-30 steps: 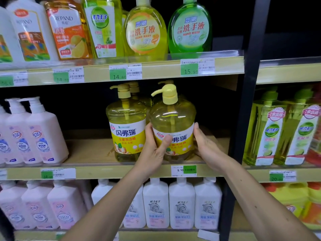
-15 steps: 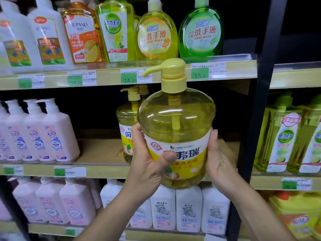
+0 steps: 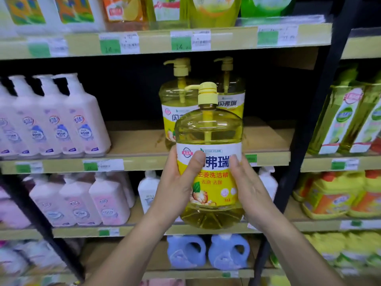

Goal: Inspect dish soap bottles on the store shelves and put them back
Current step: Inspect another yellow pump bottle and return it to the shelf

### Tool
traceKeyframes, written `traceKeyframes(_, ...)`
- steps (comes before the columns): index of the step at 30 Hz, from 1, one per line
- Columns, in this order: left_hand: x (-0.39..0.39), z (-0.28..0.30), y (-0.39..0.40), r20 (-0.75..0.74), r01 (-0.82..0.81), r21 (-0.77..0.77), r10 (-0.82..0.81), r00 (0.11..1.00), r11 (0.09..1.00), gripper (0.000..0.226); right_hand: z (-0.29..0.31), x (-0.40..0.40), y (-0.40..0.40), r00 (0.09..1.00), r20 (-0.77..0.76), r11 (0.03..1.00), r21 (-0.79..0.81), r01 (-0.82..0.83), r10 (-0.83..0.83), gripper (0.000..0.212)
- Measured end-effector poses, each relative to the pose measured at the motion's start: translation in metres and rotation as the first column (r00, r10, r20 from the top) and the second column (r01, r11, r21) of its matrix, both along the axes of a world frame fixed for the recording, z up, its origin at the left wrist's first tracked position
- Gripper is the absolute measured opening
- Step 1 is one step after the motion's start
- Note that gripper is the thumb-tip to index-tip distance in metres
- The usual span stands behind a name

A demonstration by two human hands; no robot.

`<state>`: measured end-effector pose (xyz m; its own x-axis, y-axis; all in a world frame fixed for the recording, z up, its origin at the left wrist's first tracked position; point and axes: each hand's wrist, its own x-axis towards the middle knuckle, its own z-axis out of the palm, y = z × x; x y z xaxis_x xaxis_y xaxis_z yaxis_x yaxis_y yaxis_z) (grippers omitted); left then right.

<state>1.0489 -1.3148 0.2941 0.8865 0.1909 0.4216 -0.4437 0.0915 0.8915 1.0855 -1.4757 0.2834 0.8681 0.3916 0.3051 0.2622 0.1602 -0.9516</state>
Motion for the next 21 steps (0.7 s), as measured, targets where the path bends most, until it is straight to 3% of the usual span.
traceKeyframes(8, -0.027, -0.023, 0.028, -0.136, -0.066, 0.049, 0.072, 0.988, 0.997, 0.072, -0.011, -0.033, 0.032, 0.991, -0.121, 0.998, 0.040, 0.058, -0.053, 0.029)
traceKeyframes(12, -0.034, -0.022, 0.036, -0.180, -0.035, 0.036, 0.041, 0.983, 0.999, 0.065, -0.016, -0.037, 0.040, 0.978, -0.195, 0.996, 0.041, 0.076, -0.067, 0.054)
traceKeyframes(17, -0.045, -0.023, 0.043, -0.179, -0.063, 0.186, 0.097, 0.979, 0.981, 0.059, -0.025, -0.039, 0.041, 0.980, -0.192, 0.996, 0.062, 0.061, -0.049, 0.055)
traceKeyframes(21, -0.051, -0.037, 0.030, -0.109, -0.036, 0.180, 0.056, 0.992, 0.983, 0.045, -0.031, -0.034, 0.024, 0.991, -0.130, 0.996, 0.084, -0.019, 0.029, 0.059)
